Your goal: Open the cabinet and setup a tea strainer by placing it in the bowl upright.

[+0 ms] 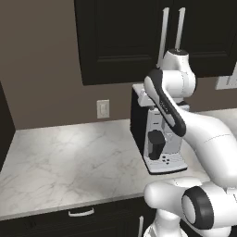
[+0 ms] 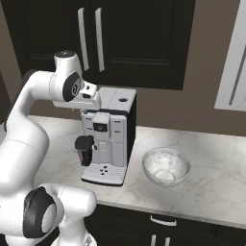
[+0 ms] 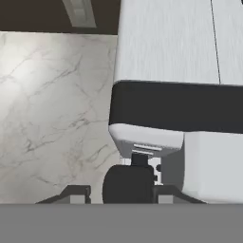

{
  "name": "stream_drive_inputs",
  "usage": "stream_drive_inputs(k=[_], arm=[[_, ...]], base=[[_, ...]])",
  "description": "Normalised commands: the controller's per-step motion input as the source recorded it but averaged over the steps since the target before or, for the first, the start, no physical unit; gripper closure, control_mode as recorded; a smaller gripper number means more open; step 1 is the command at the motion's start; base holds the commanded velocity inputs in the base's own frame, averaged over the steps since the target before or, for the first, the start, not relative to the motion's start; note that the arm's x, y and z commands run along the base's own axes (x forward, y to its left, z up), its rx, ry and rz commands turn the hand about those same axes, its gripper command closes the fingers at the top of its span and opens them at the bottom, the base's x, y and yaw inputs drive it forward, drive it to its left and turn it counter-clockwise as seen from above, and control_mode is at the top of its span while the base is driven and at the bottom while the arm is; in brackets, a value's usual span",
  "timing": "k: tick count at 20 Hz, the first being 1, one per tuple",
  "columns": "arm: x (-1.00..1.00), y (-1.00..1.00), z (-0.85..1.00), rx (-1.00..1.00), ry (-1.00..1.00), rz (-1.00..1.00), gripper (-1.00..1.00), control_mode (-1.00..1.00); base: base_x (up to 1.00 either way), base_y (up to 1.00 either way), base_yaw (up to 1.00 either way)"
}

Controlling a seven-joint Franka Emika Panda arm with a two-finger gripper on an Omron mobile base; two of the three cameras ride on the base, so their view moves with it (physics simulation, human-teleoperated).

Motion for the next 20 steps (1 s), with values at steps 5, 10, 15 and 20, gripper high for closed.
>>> stream_drive_inputs(k=[5, 10, 15, 20], arm=[[-0.19, 0.02, 0.01, -0.01, -0.13, 0.0, -1.0, -1.0], [-0.11, -0.03, 0.15, 0.0, -0.14, -0.06, -1.0, -1.0], [0.0, -0.05, 0.55, 0.0, -0.14, -0.08, -1.0, -1.0], [0.0, -0.07, 0.71, -0.02, -0.16, -0.06, -1.0, -1.0]], base=[[0.0, 0.0, 0.0], [0.0, 0.0, 0.0], [0.0, 0.0, 0.0], [0.0, 0.0, 0.0]])
